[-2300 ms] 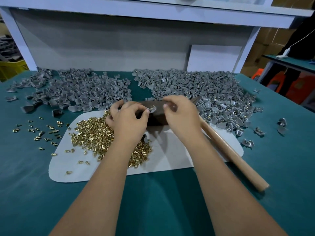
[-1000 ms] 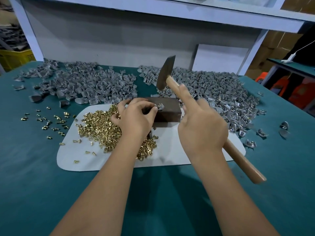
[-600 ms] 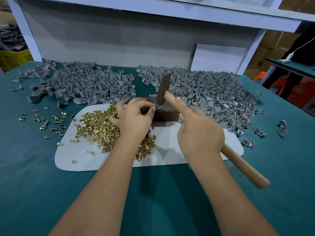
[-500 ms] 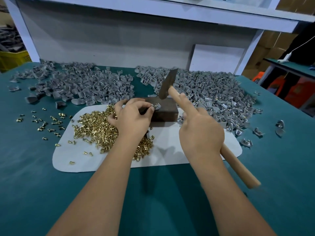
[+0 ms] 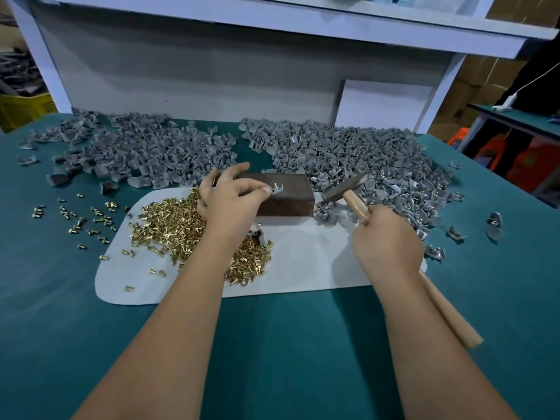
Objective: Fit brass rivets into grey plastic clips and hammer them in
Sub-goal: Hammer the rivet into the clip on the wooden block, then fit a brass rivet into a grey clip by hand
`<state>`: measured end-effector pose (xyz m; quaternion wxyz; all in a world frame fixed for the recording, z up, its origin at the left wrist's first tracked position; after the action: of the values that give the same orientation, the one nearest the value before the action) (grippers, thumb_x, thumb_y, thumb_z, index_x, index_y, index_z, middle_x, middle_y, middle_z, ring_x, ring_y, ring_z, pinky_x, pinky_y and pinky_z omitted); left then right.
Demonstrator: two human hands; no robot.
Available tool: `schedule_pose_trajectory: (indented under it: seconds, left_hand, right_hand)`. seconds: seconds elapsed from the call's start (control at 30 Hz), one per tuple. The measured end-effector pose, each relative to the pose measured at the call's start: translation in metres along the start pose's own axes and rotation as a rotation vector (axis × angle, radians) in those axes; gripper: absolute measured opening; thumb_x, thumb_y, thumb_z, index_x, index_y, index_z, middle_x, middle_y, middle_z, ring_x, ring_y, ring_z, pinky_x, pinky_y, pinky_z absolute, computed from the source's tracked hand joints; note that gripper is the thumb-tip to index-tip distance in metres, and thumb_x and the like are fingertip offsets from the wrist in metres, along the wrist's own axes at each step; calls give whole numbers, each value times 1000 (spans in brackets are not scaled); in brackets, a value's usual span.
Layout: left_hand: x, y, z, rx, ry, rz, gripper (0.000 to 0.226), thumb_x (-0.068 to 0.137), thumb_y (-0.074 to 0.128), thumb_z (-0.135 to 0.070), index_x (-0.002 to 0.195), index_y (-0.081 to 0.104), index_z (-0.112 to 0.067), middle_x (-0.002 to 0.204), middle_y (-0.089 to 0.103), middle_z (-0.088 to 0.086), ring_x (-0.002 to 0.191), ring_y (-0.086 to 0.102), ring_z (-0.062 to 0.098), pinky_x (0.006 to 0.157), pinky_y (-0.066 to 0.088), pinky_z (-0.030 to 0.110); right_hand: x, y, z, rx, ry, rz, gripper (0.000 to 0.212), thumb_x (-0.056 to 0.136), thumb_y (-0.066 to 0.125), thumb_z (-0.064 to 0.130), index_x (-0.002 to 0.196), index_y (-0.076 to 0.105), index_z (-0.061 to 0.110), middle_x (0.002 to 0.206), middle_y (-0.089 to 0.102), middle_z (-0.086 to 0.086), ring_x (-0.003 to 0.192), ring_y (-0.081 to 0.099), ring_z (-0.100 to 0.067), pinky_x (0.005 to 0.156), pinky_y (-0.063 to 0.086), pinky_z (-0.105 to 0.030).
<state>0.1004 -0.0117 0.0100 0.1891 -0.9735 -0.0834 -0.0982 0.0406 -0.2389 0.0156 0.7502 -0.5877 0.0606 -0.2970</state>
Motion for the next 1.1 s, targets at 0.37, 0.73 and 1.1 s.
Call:
schedule_pose_trajectory:
  seconds: [0.37, 0.73, 1.1]
  left_hand:
    - [-3, -2, -5, -11, 54, 17, 22, 84, 72, -30, 65, 68, -40, 127, 46, -34, 140, 12, 9, 109, 4, 42]
    - [-3, -3, -7, 167, 148, -37, 22, 85, 69, -39, 70, 62, -53, 118, 49, -36, 136, 18, 4, 97, 6, 30]
    - [11, -9, 3, 137, 25, -175, 17, 89, 66, -33, 77, 65, -44, 104, 54, -33, 130, 25, 5, 107, 12, 39]
  right_hand:
    - [-17, -4, 37, 175, -333, -206, 30, 94, 51, 25, 119, 63, 13, 107, 55, -3, 100, 44, -20, 85, 35, -32]
    - [9, 12, 96, 754, -366, 272, 10, 89, 63, 18, 95, 68, 22, 79, 65, 9, 77, 61, -9, 66, 47, -24]
    - [50, 38, 81, 453, 7, -100, 63, 93, 55, 30, 148, 26, 21, 147, 32, -10, 134, 31, -27, 108, 34, -47]
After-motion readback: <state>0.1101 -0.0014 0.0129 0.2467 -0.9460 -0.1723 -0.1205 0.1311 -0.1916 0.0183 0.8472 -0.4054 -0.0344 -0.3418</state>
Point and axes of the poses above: each hand's wrist, its own x-axis towards the middle knuckle, its own y-axis out of the palm, z = x × y, the point moved 4 cm from there along x, towards the middle knuckle
